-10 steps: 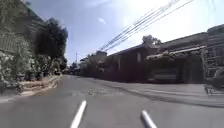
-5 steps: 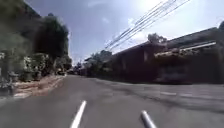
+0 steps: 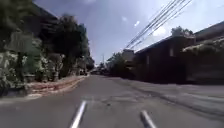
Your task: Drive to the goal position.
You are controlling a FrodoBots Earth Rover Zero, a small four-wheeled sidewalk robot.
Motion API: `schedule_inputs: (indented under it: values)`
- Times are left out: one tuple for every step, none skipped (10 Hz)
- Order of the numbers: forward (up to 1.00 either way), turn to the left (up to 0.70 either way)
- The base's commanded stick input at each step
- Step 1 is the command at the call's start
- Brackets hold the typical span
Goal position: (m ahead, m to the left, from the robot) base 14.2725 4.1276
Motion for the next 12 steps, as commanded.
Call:
schedule_inputs:
  values:
    - [1.00,0.00]
    - [1.00,0.00]
    - [1.00,0.00]
    - [1.00,0.00]
    - [1.00,0.00]
    - [1.00,0.00]
    - [1.00,0.00]
    - [1.00,0.00]
    - [1.00,0.00]
    - [1.00,0.00]
    - [1.00,0.00]
    - [1.00,0.00]
